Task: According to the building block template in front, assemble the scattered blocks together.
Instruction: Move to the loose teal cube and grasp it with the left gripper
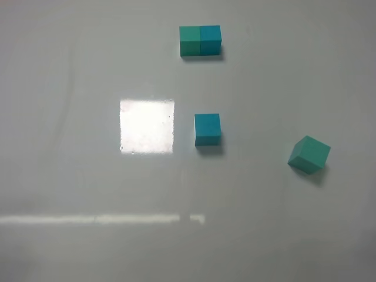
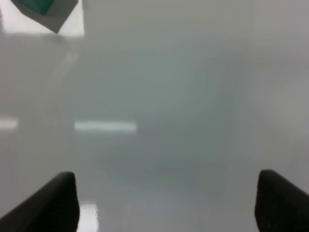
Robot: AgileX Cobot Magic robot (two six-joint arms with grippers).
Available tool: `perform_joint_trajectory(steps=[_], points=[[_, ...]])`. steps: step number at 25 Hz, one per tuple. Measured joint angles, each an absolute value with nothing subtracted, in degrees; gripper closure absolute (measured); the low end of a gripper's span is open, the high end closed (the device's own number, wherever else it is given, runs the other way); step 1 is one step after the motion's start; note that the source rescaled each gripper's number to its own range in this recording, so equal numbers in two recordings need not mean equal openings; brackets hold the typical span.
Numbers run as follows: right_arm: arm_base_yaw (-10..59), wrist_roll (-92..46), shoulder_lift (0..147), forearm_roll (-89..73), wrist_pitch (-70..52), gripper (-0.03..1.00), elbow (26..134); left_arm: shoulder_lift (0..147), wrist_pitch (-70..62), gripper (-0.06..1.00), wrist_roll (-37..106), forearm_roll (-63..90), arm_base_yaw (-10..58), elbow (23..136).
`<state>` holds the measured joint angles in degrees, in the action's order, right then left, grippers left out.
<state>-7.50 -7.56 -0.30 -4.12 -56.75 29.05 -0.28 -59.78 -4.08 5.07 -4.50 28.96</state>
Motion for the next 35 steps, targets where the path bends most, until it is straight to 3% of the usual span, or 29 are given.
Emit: perform_joint_trajectory(steps=[35], points=[[-7.5,-2.4,-0.3,-0.6,-56.7,0.13,29.0,-0.3,-59.8,0.26,-4.1,5.1,-4.5,29.0]])
